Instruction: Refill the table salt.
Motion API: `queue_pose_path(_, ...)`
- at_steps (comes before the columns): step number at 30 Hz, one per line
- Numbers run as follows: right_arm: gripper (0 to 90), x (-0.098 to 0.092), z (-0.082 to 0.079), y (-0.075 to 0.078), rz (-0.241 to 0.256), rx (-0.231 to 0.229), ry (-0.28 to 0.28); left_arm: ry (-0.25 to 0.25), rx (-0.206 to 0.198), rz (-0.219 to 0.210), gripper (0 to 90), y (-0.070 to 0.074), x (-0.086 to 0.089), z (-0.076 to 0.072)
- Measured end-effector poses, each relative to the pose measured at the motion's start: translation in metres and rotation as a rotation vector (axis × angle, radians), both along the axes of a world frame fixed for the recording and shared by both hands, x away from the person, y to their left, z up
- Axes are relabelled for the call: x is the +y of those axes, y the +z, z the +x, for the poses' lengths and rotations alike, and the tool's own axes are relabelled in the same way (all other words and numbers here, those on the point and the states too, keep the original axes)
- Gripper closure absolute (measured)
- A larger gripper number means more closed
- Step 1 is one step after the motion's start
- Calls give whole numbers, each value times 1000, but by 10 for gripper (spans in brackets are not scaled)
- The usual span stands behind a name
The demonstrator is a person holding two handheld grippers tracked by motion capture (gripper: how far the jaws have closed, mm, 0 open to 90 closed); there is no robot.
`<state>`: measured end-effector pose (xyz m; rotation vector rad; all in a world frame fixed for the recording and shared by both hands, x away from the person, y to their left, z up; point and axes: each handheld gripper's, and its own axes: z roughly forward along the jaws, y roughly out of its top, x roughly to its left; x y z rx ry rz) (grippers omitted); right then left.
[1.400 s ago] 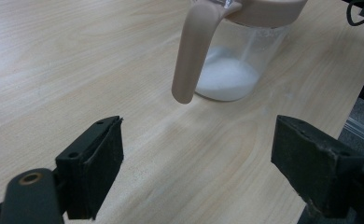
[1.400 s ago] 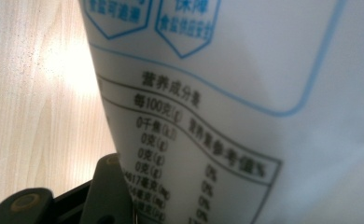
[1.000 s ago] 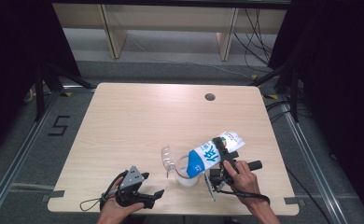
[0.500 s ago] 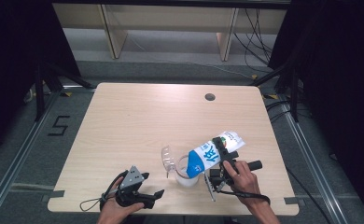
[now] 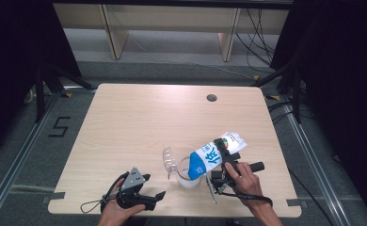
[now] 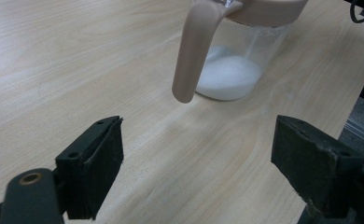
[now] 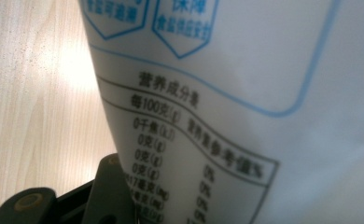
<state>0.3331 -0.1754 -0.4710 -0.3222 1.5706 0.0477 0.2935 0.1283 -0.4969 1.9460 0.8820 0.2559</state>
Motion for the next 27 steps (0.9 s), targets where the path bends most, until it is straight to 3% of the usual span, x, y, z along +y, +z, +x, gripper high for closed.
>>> queue_pose_path(1,544,1,1,2,-24,-14,15,0,0,0,164,0,0,0)
queue_pose_path(4,547,0,-2,1,-3,22,-36,-1,0,1,164,0,0,0)
queue_pose_path(11,553,0,0,-1,12,5,-10,1,1,0,164,0,0,0)
queue_pose_path(13,555,1,1,2,-23,-13,18,0,1,0,164,0,0,0)
queue_pose_path(14,556,1,1,3,-21,-14,19,1,2,1,164,0,0,0)
queue_pose_path(15,556,0,-1,-1,16,7,-12,-2,1,7,164,0,0,0)
queue_pose_path(27,561,0,-1,-1,24,29,-36,-1,1,0,164,0,0,0)
